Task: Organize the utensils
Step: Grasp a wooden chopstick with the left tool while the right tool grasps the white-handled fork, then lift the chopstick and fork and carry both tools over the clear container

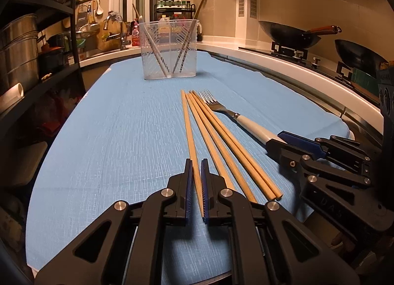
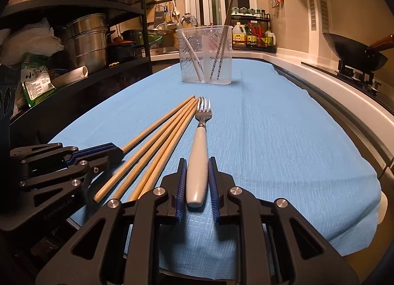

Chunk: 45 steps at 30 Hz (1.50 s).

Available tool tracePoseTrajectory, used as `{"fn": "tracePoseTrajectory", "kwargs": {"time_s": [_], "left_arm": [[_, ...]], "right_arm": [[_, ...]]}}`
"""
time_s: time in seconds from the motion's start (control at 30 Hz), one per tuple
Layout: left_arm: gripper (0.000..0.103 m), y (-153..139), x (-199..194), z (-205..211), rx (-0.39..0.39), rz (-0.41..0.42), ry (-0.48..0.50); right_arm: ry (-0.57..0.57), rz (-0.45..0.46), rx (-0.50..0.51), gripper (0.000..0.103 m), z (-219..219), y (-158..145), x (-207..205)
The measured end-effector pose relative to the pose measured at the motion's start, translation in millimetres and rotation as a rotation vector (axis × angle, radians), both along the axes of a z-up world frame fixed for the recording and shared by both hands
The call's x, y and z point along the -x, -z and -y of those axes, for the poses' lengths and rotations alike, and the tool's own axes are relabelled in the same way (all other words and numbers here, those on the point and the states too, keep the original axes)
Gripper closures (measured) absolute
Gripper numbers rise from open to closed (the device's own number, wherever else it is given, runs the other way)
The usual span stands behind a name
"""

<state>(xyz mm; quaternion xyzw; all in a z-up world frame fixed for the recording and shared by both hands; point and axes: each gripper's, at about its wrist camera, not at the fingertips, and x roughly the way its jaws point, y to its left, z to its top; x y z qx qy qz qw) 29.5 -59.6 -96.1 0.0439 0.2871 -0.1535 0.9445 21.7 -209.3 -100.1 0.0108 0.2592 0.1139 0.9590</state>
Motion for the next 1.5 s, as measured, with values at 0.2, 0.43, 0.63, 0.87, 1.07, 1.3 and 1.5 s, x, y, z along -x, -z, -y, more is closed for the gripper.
{"fn": "tracePoseTrajectory", "kwargs": {"time_s": [0.2, 0.43, 0.63, 0.87, 1.07, 1.3, 1.5], "left_arm": [[0.097, -18, 2, -6, 0.006, 0.043, -0.007], [0.097, -54, 9, -4, 0.017, 0.130, 0.016], [0.098, -78, 7, -3, 0.034, 0.166, 0.042], [0.098, -100, -3, -11, 0.035, 0.184, 0.025], [0.098, -117, -19, -18, 0.029, 0.169, 0.006], [0.098, -145, -42, -23, -0.002, 0.138, 0.002], [0.098, -166, -70, -34, 0.011, 0.063, -0.002]], "right_arm": [[0.005, 0.045, 0.009, 0.085, 2, -15, 6], [0.009, 0.103, 0.009, 0.086, 4, -42, 10], [0.012, 0.133, 0.013, 0.086, 5, -61, 6], [0.017, 0.153, 0.028, 0.086, 5, -79, -3], [0.021, 0.152, 0.035, 0.086, 5, -97, -14], [0.033, 0.137, 0.032, 0.087, 7, -125, -39], [0.029, 0.136, 0.030, 0.087, 9, -148, -56]]}}
